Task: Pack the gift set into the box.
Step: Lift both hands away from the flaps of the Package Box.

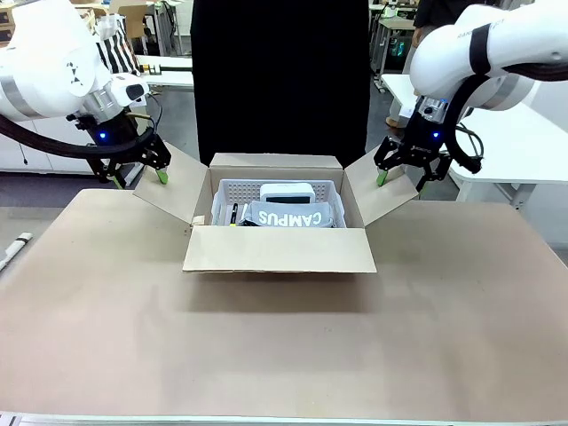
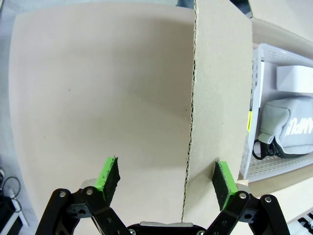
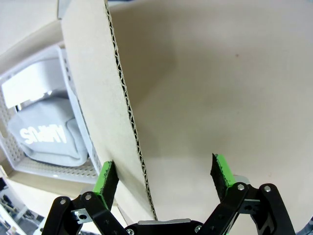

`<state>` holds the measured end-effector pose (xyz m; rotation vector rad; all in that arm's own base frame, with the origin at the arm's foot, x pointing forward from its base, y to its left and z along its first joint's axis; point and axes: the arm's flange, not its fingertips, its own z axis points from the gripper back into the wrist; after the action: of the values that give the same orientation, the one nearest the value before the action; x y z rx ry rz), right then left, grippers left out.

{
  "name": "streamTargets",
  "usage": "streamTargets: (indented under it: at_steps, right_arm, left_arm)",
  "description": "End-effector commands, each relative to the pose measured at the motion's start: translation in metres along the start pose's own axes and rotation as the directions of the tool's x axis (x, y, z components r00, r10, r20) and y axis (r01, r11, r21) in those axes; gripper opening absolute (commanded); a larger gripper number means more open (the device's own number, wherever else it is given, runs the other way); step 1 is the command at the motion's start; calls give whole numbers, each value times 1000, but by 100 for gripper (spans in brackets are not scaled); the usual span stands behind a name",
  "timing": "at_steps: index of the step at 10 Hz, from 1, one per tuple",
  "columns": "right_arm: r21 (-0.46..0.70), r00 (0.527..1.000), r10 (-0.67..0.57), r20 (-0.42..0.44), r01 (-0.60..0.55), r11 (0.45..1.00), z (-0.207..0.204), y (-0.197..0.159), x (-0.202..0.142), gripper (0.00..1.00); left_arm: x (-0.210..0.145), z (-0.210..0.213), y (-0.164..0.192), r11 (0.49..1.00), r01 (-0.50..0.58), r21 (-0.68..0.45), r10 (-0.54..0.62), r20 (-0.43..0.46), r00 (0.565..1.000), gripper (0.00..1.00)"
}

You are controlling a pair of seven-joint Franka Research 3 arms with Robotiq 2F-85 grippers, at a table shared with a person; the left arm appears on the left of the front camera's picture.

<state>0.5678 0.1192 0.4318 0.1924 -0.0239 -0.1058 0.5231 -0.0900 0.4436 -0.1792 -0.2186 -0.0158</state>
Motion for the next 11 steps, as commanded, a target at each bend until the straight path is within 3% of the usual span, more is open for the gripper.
streamTargets:
  at_steps: [1,3,4,5,6,7,8,9,10,11]
  right_arm:
    - [-23,1000,-21,-1,21,1000,5,3,0,100]
    - [0,1000,0,0,0,1000,0,0,0,100]
    - [6,998,-43,-43,44,999,6,3,2,100]
    - [-8,999,-52,-1,52,999,40,10,-3,100]
    - [77,999,-31,26,29,997,92,8,-19,100]
    - [167,997,-65,31,59,984,147,3,-44,100]
    - [280,999,-50,0,48,959,186,-9,-68,100]
    - [411,998,-44,-35,55,910,208,-30,-85,100]
    - [553,997,-19,-76,59,831,215,-58,-94,100]
    - [669,991,-26,-129,106,736,201,-91,-95,100]
  left_arm:
    - [-1,2,-1,1000,-10,18,10,-3,1000,100]
    - [-1,2,-1,1000,-10,18,10,-3,1000,100]
    - [0,0,0,1000,0,0,0,0,1000,100]
    - [-5,44,-8,998,62,21,-64,82,995,100]
    - [-17,99,-13,990,127,-56,-116,167,979,100]
    - [-39,155,-14,968,211,-138,-184,187,965,100]
    - [-58,188,-12,915,294,-277,-242,207,948,100]
    - [-75,206,-4,828,371,-422,-302,223,927,100]
    - [-87,213,9,750,369,-549,-280,243,929,100]
    - [-94,211,32,638,350,-686,-213,279,936,100]
